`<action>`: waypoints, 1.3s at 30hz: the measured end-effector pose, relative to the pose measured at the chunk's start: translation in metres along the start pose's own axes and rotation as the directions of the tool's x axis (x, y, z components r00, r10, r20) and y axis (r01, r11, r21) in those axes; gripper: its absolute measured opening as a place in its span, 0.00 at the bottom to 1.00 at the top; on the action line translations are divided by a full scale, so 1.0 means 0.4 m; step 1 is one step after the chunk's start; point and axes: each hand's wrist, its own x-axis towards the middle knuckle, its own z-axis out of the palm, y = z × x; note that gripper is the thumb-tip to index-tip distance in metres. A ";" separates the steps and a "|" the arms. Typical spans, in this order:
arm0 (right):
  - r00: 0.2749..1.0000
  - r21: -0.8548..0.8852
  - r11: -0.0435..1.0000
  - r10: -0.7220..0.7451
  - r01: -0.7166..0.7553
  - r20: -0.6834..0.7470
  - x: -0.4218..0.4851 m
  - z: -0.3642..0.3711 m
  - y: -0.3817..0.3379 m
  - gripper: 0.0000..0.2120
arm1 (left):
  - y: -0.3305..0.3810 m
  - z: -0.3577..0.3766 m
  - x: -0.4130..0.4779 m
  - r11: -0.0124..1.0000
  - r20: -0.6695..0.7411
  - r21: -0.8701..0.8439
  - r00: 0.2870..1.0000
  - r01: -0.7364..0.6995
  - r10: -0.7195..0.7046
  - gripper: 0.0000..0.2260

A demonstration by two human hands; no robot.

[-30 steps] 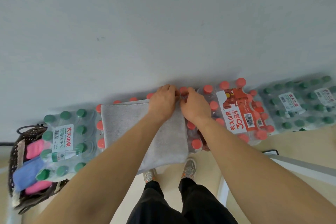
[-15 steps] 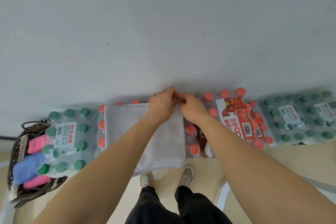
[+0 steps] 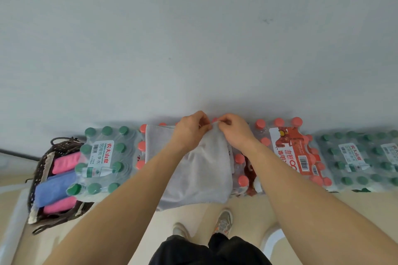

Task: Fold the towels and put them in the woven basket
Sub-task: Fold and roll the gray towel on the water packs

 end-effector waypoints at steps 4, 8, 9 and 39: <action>0.993 0.032 0.999 0.038 -0.035 -0.110 -0.001 0.012 -0.040 0.06 | -0.092 -0.056 -0.025 0.958 0.047 0.284 0.999 -0.027 0.014 0.08; 0.981 0.022 0.999 0.032 -0.029 -0.189 0.002 0.031 -0.083 0.08 | -0.200 -0.124 -0.039 0.851 0.035 0.523 0.999 -0.042 0.028 0.09; 0.974 -0.007 1.000 0.011 -0.013 -0.228 0.003 0.035 -0.094 0.08 | -0.222 -0.143 -0.041 0.836 0.025 0.548 1.000 -0.025 0.014 0.09; 0.917 -0.227 0.969 -0.005 -0.093 -0.398 -0.048 0.028 -0.164 0.09 | -0.277 -0.384 -0.126 0.986 -0.293 0.027 0.944 0.164 -0.149 0.04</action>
